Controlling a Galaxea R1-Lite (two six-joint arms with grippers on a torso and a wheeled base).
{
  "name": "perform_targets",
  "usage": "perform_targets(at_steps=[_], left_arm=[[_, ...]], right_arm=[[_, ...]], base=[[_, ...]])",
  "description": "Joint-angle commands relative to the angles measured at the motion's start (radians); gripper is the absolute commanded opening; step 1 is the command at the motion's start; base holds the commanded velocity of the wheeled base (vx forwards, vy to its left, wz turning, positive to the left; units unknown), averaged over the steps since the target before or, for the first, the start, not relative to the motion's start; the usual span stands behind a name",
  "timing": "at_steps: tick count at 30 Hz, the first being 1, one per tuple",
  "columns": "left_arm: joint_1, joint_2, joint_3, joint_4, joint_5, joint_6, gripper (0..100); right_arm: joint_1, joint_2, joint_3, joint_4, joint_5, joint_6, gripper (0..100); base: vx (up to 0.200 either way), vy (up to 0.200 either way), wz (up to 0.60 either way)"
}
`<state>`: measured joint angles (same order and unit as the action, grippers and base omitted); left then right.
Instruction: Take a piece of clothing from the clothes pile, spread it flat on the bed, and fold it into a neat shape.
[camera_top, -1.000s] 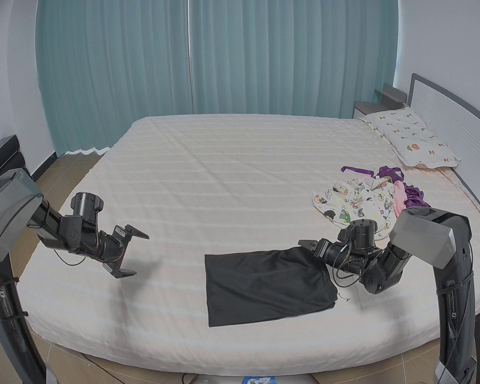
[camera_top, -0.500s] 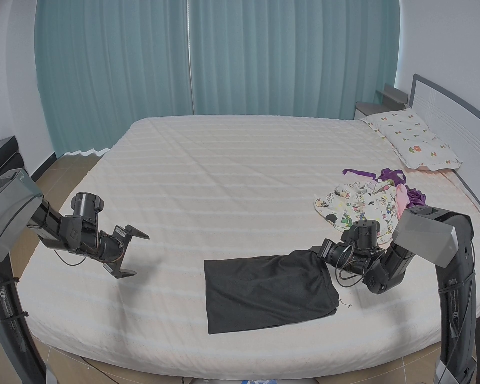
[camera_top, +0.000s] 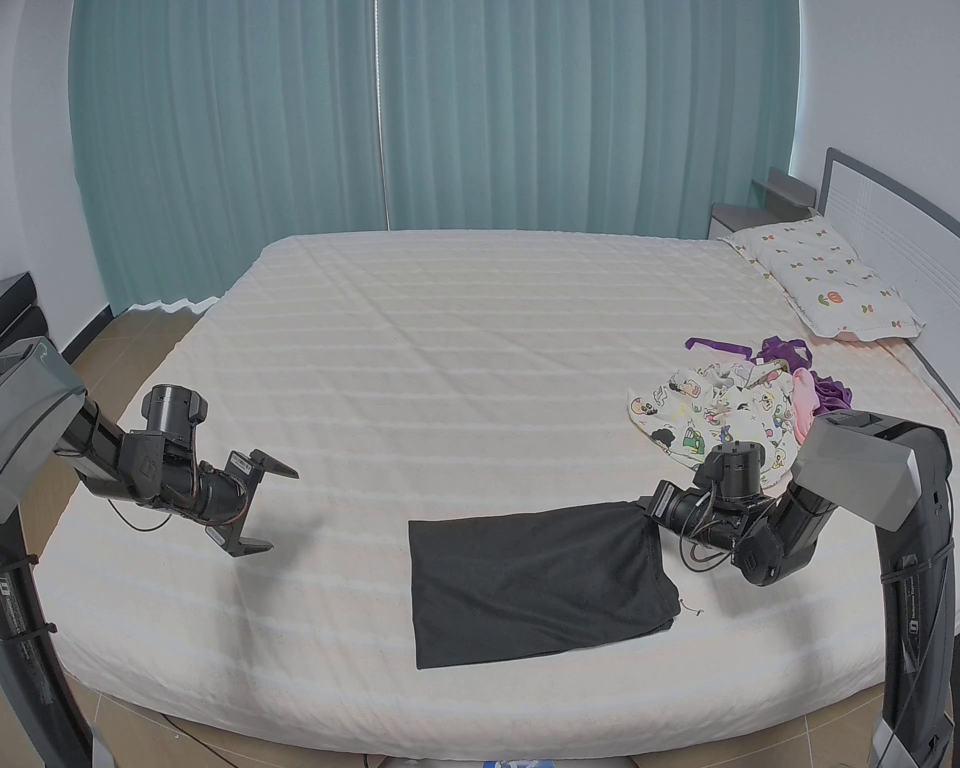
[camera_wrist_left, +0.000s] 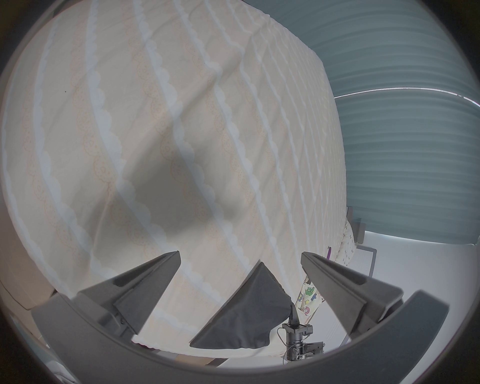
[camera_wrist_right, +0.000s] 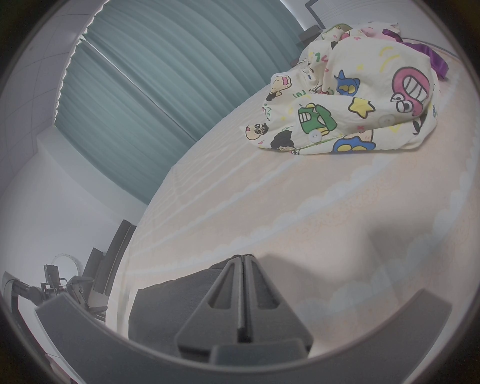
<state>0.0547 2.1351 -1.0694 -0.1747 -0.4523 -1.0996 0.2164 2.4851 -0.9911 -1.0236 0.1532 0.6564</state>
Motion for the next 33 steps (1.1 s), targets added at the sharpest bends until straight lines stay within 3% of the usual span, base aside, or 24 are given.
perform_targets(at_steps=[1, 4, 5, 14, 18, 22, 33], left_arm=[[0.001, 0.002, 0.000, 0.000, 0.000, 0.000, 100], [0.001, 0.002, 0.000, 0.001, 0.000, 0.000, 100], [0.001, 0.002, 0.000, 0.000, -0.002, 0.000, 100], [0.001, 0.002, 0.000, 0.001, -0.002, 0.000, 100], [0.001, 0.002, 0.000, 0.001, -0.002, 0.000, 100], [0.001, 0.002, -0.001, 0.001, -0.002, 0.000, 100], [0.001, 0.002, -0.001, 0.001, 0.000, 0.000, 100]], right_arm=[[-0.002, -0.003, -0.001, 0.008, 0.000, -0.001, 0], [-0.002, 0.001, -0.008, 0.025, 0.000, -0.004, 0], [-0.002, 0.000, -0.008, 0.027, 0.000, -0.004, 100], [-0.017, -0.121, 0.121, 0.031, 0.032, -0.023, 100], [-0.020, -0.164, 0.229, 0.033, 0.112, -0.121, 100], [-0.015, -0.176, 0.281, 0.030, 0.135, -0.172, 100], [-0.011, -0.201, 0.302, 0.023, 0.157, -0.181, 100]], base=[[0.000, 0.000, 0.00], [0.000, 0.000, 0.00], [0.000, 0.000, 0.00], [0.000, 0.000, 0.00], [0.000, 0.000, 0.00], [0.000, 0.000, 0.00], [-0.164, 0.000, 0.00]])
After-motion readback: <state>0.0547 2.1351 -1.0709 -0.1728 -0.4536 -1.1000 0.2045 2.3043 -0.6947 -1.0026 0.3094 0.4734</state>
